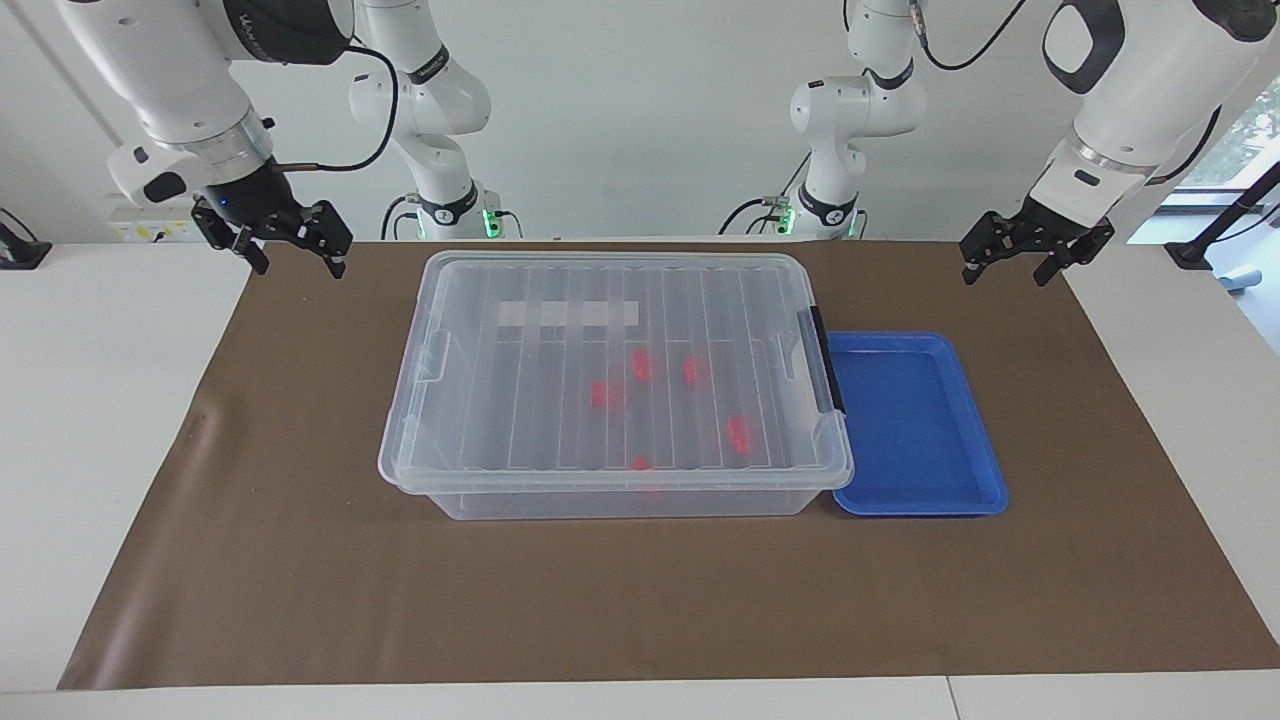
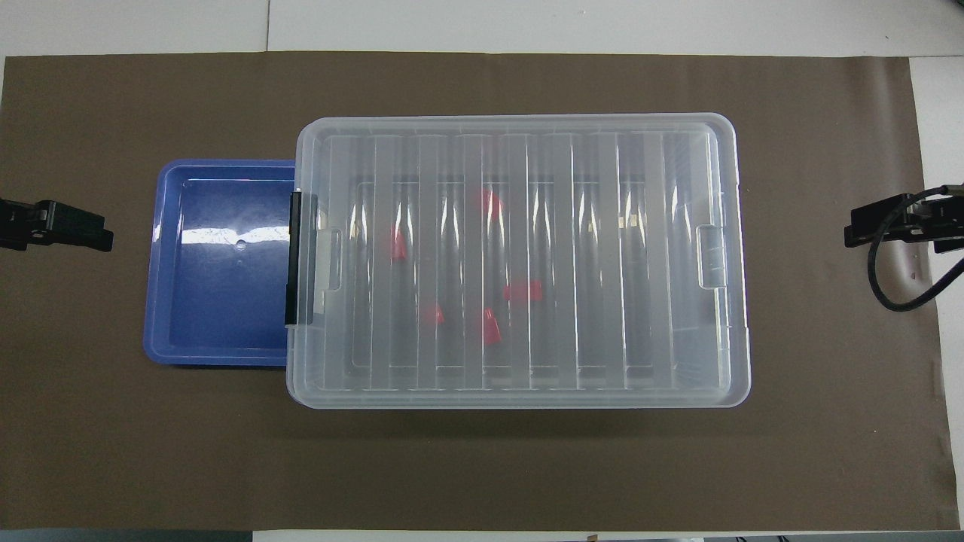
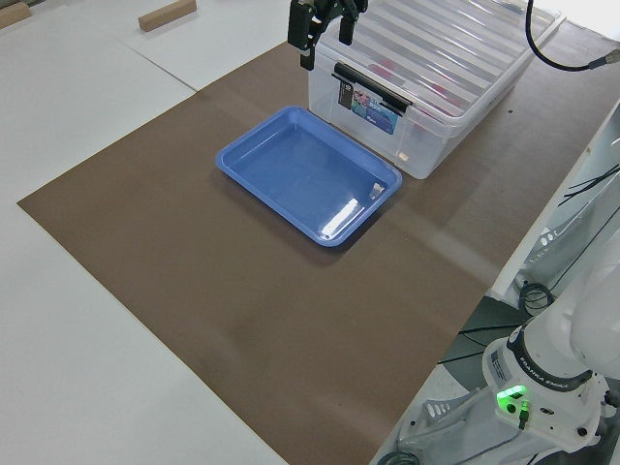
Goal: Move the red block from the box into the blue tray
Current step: 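Reach the right gripper toward the clear box lid edge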
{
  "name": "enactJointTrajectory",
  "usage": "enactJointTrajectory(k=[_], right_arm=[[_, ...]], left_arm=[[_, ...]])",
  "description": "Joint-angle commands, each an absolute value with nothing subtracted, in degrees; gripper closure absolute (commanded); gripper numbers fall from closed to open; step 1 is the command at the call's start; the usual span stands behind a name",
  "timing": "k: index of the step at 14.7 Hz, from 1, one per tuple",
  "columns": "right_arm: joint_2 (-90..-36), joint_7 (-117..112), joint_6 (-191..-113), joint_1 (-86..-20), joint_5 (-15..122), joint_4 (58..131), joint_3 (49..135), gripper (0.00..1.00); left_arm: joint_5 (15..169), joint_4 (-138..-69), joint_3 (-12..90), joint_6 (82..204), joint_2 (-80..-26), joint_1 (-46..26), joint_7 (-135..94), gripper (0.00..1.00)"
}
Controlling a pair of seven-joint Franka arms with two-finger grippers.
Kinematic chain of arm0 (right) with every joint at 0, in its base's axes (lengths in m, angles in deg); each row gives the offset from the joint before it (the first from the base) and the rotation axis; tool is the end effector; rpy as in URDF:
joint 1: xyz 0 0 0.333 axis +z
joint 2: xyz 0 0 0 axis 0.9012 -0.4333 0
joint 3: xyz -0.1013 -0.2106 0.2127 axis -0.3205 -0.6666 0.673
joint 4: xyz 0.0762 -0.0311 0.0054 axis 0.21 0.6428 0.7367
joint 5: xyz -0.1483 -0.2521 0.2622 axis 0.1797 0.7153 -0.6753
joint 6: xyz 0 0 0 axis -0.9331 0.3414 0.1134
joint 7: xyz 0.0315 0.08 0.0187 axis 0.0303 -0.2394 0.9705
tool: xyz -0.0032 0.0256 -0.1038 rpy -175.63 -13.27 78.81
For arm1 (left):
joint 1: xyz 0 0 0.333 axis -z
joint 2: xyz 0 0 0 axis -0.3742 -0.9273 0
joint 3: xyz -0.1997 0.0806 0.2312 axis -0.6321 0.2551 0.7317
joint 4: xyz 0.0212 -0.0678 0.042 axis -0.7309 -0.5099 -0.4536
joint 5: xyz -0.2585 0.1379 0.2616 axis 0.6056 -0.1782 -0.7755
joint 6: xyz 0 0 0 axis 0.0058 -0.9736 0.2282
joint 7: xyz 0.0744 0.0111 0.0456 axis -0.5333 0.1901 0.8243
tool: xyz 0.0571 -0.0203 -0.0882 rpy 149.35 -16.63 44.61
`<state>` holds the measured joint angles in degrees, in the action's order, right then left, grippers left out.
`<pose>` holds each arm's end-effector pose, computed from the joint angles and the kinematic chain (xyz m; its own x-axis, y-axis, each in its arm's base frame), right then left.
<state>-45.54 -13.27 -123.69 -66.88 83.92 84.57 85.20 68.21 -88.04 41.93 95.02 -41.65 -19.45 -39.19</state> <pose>0.5396 -0.0212 0.6178 0.9949 -0.0939 -0.0360 -0.0939 -0.9956 0.0033 0.5455 -0.0241 0.6098 0.9946 -0.0984 -0.0344 -0.0977 -0.9950 0.0211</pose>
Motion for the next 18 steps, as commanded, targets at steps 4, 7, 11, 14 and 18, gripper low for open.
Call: enactJointTrajectory(k=[4,7,11,14,18], right_arm=[[-45.06,-12.14,-124.18,-67.22,84.21,85.14,85.58,0.0],[-44.02,-12.32,-127.06,-67.13,83.86,87.77,85.58,0.0],[-41.47,-12.49,-136.01,-66.78,81.77,96.44,85.58,0.0],[-40.66,-14.41,-147.2,-63.9,79.46,104.3,86.55,0.0],[-46.11,-16.63,-152.38,-62.65,79.46,104.22,86.9,0.0]], left_arm=[[67.3,-88.22,41.63,94.96,-41.12,-19.43,-39.47,0.0],[67.82,-87.43,41.63,94.52,-41.39,-19.25,-39.91,0.0],[67.39,-85.24,41.63,91.81,-42.18,-19.08,-39.74,0.0],[67.65,-84.18,41.81,91.09,-42.79,-19.51,-39.82,0.0],[67.83,-84.97,41.9,91.71,-41.83,-19.52,-39.3,0.0]])
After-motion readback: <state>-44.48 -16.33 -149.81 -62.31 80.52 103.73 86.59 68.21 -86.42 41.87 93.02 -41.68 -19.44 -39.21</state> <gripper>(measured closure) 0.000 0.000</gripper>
